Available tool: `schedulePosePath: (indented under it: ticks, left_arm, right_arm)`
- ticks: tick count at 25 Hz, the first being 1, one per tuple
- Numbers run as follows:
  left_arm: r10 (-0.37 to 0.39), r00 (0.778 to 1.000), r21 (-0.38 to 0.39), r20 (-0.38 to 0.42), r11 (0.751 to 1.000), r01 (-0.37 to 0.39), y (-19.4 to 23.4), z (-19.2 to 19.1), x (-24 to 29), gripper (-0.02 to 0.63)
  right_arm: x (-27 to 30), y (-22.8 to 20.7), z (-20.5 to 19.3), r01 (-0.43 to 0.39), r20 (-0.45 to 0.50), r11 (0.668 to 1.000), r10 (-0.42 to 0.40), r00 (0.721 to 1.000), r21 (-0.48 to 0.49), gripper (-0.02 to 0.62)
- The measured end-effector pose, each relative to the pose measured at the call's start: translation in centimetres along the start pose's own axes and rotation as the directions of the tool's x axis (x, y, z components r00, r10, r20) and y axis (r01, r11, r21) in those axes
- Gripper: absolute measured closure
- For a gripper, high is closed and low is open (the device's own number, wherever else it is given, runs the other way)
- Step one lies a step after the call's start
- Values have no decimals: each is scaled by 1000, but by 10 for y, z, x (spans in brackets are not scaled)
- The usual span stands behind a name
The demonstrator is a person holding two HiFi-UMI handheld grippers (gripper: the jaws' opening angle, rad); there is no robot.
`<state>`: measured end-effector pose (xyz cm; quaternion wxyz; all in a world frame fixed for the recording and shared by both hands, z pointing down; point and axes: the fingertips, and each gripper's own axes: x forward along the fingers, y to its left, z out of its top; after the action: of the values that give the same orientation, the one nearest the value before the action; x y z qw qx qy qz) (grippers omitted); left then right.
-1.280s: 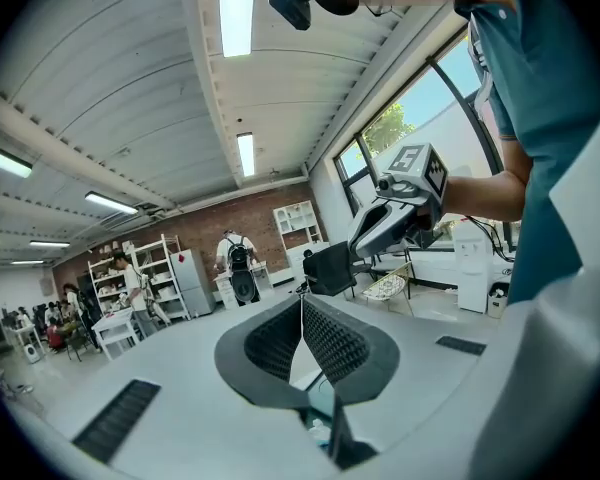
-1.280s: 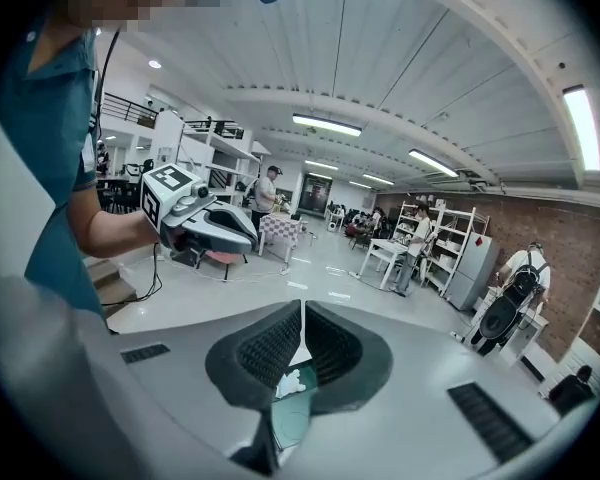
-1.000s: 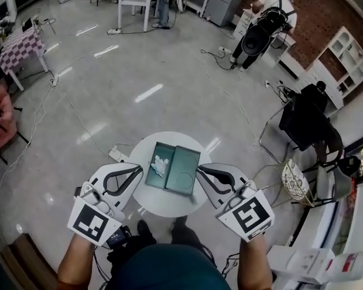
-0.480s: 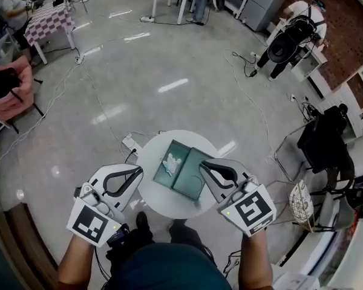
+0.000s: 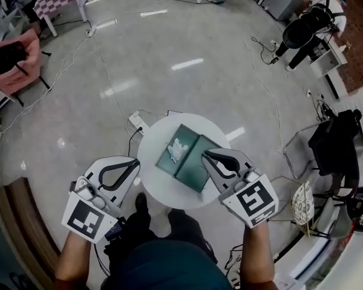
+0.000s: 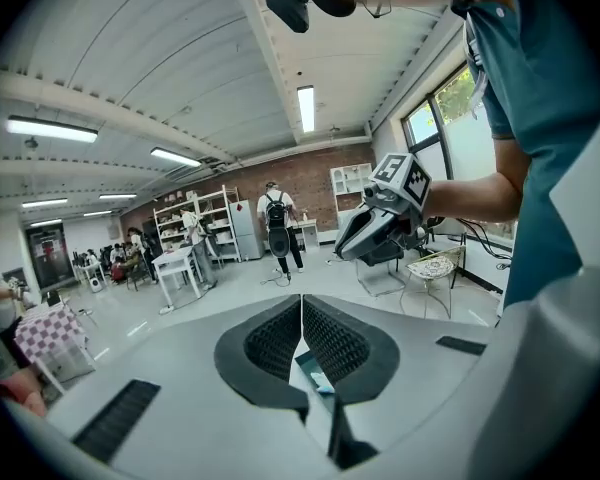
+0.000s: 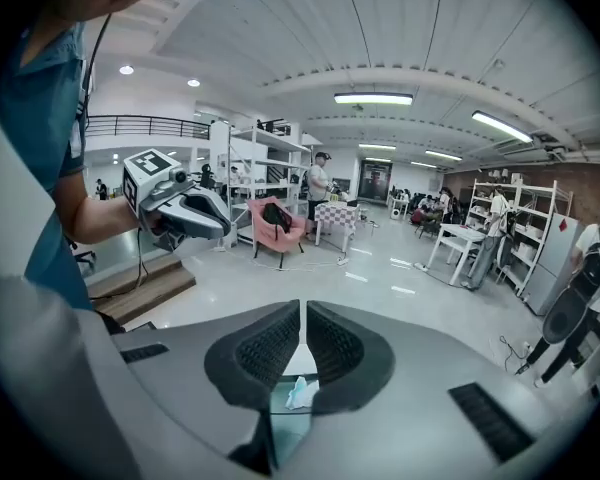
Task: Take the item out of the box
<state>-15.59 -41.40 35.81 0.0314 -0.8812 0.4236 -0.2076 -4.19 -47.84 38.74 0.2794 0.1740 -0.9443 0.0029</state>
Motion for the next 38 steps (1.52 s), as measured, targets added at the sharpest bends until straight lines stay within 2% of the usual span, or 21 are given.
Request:
schedulePosePath:
  ticks: [4,16,21,38]
  left_arm:
    - [2,999,-36,-40,999,-3,21,-35,14,583]
    - [-3,994,-101,-113,995,-8,9,-116,48,583]
    - [-6,991,-117,-136,993,-10,-4,-133,60,583]
    - [-31,983,-168,-180,986,0,-15,-198,84,583]
  right_arm:
    - [42,-13,-18,-32,-31,999,32,999,18,554]
    - [102,-19,-105,-88,-106,993,97,990,84,554]
    - [109,-20,-136,-101,-130,989,115,985,111,554]
    - [172,-13,-203,-169,-188,976,192,963,134,554]
